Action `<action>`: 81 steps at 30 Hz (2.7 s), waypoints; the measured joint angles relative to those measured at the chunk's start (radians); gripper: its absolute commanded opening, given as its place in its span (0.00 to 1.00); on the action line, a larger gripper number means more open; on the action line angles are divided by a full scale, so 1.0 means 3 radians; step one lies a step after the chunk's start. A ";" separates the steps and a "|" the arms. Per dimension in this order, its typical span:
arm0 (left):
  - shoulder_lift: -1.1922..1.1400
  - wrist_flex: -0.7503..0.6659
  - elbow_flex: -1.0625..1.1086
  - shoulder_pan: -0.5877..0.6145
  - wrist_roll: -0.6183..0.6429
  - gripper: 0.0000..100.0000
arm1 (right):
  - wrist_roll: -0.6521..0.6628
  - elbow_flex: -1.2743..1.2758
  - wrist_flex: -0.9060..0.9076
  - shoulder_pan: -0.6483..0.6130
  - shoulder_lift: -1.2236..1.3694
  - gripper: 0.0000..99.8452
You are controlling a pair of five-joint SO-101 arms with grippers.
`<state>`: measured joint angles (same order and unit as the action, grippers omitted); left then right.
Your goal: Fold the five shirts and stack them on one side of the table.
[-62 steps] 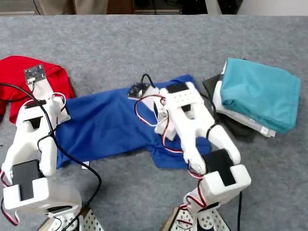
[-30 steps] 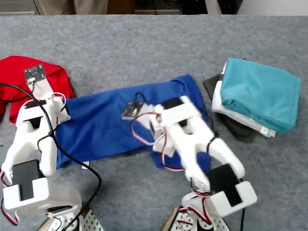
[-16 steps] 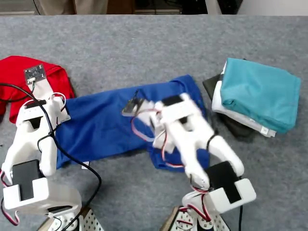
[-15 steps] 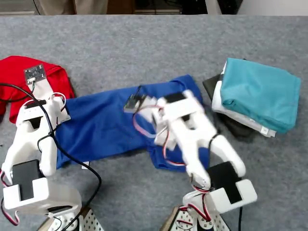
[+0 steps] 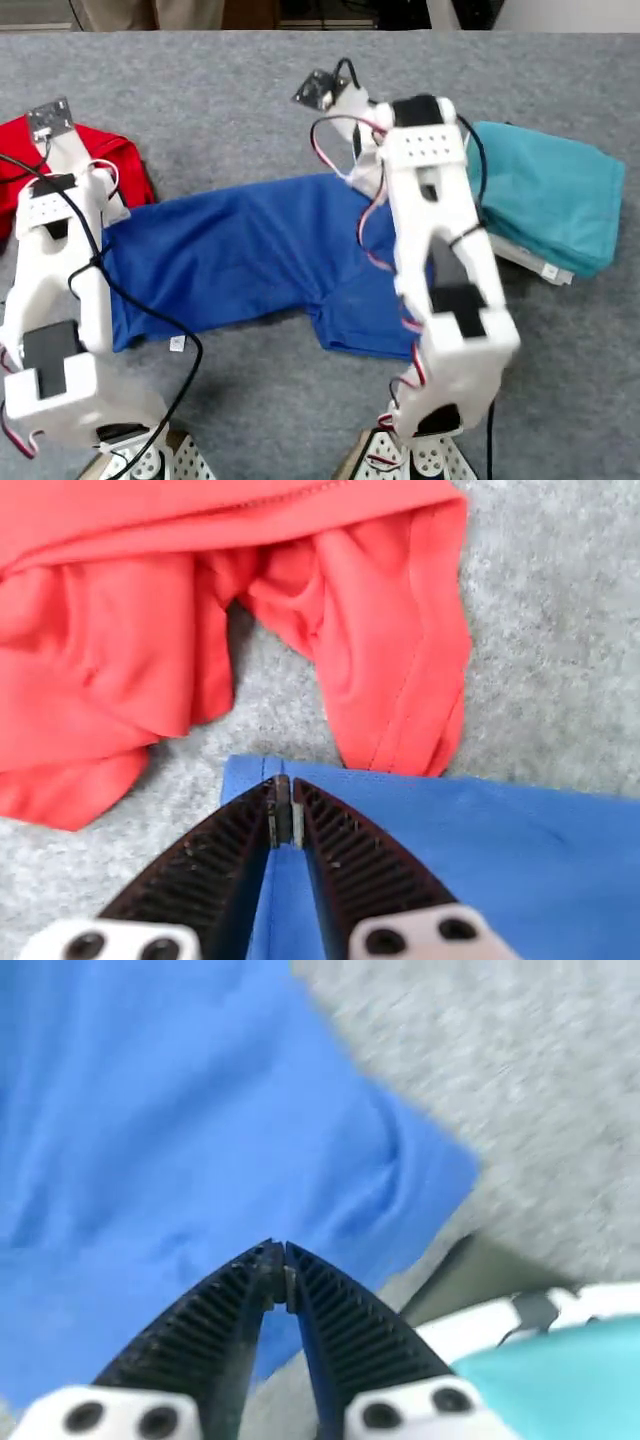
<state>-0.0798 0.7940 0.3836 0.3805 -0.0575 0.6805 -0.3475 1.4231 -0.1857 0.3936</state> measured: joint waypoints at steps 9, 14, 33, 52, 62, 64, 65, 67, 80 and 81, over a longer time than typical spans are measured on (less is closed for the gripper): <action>-0.0885 0.0046 -0.0563 -0.0026 0.0005 0.02 | -0.0031 -0.1575 0.0000 0.0302 0.1616 0.00; -0.1054 0.0128 -0.0890 0.0061 0.0005 0.02 | -0.0031 -0.2286 0.0066 0.0363 0.2378 0.00; -0.1089 0.1095 -0.1749 0.0184 0.0005 0.02 | 0.0061 -0.4168 0.1125 0.0363 0.2808 0.00; -0.1089 0.0506 -0.1038 -0.0061 -0.0020 0.02 | 0.0061 -0.3442 0.0107 0.0373 0.2987 0.00; -0.1089 0.0517 -0.1038 -0.0041 -0.0097 0.02 | 0.0061 -0.3831 0.0245 0.0404 0.2992 0.00; -0.1089 0.0532 -0.1038 -0.0026 -0.0107 0.02 | 0.0061 -0.4102 0.0332 0.0425 0.2992 0.00; -0.1089 0.0532 -0.1038 -0.0010 -0.0107 0.02 | 0.0061 -0.4179 0.0373 0.0430 0.2987 0.00; -0.1089 0.0583 -0.1038 0.0026 -0.0107 0.02 | 0.0061 -0.4219 0.0506 0.0435 0.2956 0.00; -0.0583 0.1637 -0.1621 0.0061 -0.0107 0.02 | 0.0061 -0.3642 0.1161 0.0419 0.1591 0.00; -0.0460 0.1647 -0.1555 0.0066 -0.0107 0.02 | 0.0072 -0.3411 0.1161 0.0404 0.1417 0.00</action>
<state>-0.2179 1.2881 -0.0829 0.4005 -0.0898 0.7020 -1.3709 1.7714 -0.0644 0.8186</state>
